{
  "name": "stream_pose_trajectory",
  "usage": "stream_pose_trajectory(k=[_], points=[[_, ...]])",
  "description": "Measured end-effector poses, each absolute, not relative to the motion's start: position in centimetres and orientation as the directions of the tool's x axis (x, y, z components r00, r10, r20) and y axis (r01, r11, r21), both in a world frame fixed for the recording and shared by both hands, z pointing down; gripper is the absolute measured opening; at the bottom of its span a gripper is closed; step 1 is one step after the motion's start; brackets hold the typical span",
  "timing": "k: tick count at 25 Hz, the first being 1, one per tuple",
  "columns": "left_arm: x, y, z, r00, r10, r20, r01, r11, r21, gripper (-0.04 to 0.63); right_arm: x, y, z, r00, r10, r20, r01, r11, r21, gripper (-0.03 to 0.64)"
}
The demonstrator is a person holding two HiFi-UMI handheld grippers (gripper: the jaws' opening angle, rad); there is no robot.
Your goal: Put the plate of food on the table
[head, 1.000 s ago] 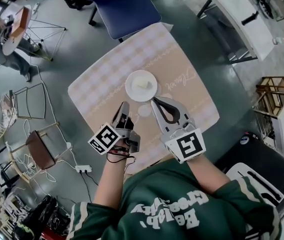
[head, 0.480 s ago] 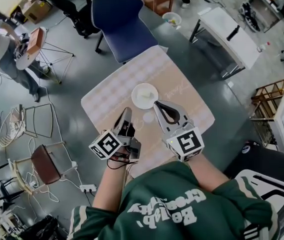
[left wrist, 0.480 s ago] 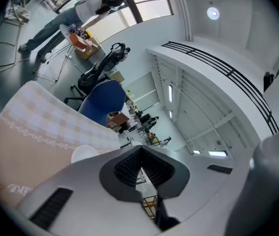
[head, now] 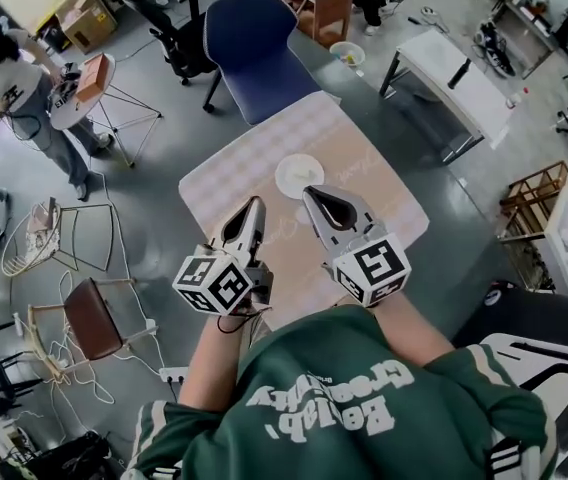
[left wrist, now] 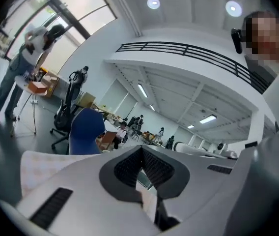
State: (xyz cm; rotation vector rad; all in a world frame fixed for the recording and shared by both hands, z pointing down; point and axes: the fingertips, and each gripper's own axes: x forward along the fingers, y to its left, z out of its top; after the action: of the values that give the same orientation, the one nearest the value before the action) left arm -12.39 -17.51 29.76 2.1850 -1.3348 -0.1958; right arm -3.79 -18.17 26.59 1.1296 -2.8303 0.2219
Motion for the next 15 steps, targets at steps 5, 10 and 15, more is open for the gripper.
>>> stream_pose_trajectory(k=[5,10,15], points=[[-12.6,-14.8,26.8,0.467,-0.868,0.171,-0.878,-0.432,0.203,0.009,-5.6,-15.3,24.8,-0.749,-0.654,0.105,-0.662,0.744,-0.086,0.014],[-12.8,-12.6,25.2,0.439,-0.883,0.166,-0.888,-0.455,-0.069,0.009,-7.1,-13.6,24.3,-0.762,-0.641,0.089,-0.647,0.758,-0.080,0.014],[-13.0,-11.0,23.7,0.423,-0.899,0.113,-0.873,-0.438,-0.213,0.009,-7.5,-12.6,23.1,-0.760,-0.647,0.058,-0.649,0.761,-0.010,0.014]])
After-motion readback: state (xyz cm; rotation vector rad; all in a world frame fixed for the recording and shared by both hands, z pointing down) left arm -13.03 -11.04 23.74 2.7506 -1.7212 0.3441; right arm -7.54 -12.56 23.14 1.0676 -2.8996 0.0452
